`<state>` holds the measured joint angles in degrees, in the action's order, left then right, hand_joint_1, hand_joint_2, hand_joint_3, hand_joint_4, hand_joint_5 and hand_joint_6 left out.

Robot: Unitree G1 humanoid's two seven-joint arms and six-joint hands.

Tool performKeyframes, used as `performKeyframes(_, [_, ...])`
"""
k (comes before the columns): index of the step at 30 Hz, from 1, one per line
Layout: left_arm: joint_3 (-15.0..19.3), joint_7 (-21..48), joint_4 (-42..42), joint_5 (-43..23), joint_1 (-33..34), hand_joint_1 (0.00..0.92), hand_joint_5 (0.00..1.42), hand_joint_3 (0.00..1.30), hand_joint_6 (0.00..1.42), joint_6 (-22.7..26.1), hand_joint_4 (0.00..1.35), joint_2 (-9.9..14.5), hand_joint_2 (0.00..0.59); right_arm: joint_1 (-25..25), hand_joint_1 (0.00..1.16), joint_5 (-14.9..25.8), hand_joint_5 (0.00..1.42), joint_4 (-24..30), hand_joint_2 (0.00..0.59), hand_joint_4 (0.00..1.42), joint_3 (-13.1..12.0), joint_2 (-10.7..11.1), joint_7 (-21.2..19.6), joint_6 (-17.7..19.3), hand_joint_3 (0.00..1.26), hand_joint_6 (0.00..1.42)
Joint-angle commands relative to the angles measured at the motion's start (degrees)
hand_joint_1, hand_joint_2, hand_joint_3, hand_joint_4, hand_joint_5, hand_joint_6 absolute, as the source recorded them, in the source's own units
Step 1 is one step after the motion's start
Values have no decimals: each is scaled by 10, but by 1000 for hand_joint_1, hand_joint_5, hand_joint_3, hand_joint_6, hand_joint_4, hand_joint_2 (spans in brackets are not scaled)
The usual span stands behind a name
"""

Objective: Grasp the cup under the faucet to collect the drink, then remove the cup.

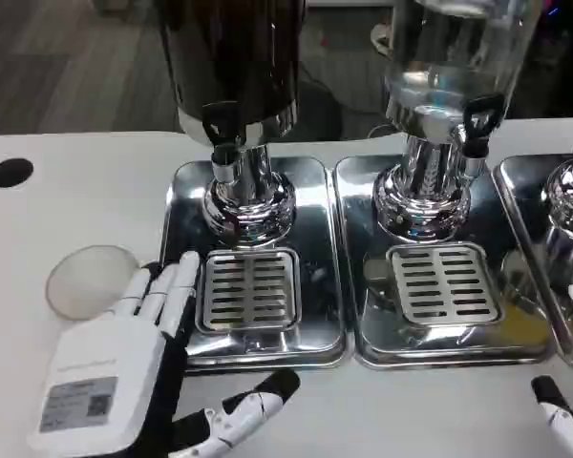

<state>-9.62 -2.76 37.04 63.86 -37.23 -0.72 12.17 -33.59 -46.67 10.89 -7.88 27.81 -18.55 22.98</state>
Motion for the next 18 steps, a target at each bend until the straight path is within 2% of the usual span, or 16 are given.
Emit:
performKeyframes(1, [-3,-10,-2,5,-8,0,52,0,237,1,0,0,85,0,261,15,0,4,381,0,-11,7,-4,7,74,0])
performKeyframes(18, [4,-24,-7,-6,-14,0,52,0,238,-4,0,6,82,9,286,18,0,6,380,0,-2,0,5,-2,95,0])
